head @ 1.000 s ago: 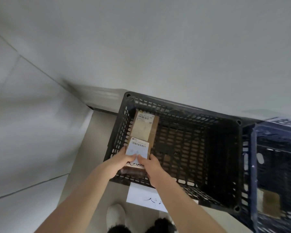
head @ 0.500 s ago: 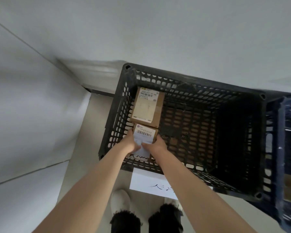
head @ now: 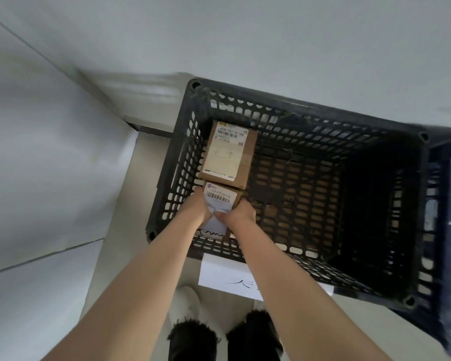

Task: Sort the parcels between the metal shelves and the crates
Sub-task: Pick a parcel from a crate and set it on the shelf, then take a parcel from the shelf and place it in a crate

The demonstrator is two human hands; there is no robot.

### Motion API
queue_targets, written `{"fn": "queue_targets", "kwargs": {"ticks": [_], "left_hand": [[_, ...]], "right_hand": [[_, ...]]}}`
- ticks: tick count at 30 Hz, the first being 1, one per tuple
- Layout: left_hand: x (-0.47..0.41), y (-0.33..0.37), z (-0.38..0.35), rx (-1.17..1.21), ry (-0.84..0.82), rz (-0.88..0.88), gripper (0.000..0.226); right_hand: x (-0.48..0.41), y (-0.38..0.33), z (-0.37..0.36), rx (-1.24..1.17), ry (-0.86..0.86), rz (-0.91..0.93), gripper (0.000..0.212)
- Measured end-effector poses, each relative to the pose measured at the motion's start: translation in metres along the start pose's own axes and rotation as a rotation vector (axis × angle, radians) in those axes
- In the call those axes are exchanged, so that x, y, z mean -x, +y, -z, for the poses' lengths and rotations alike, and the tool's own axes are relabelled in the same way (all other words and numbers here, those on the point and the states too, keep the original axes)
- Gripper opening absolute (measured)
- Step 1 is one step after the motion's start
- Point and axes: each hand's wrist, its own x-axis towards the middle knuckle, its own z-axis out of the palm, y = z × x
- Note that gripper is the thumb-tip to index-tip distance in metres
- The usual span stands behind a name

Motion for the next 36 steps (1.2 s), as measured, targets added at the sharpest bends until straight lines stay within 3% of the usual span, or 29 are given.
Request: {"fn": "queue_targets", "kwargs": {"ticks": [3,7,12,18,25,31,36], "left_hand": [[0.003,0.003,0.001,0.013,-0.009,0.023,0.039],[0.008,0.009,0.005,0.036,0.03,0.026,0.057],[0.039,0.007,0.015,0.074,0.051,-0.002,0.088],[0.115,0.029,0.04,-0.426,0.076,-0.206,0.085],[0.219,0.091,0.044,-0.806,0.249,-0.532,0.085],[0.292,0.12,0.021,-0.993,0.317,-0.715,0.086],[0.374,0.123,-0.001,-1.134,0.297,-0.859,0.086]], "right_hand": [[0.003,0.003,0.008,0.008,-0.082,0.025,0.052],[0.009,0.004,0.013,-0.049,-0.166,0.009,0.084],[0.027,0.001,0.042,0.03,-0.172,0.009,0.091],[0.08,-0.004,0.113,0.301,-0.155,0.091,0.092],[0.173,0.016,0.204,0.665,0.113,0.262,0.084],[0.255,0.064,0.25,0.642,0.27,0.208,0.083],[0.337,0.129,0.271,0.464,0.292,0.051,0.083]]}}
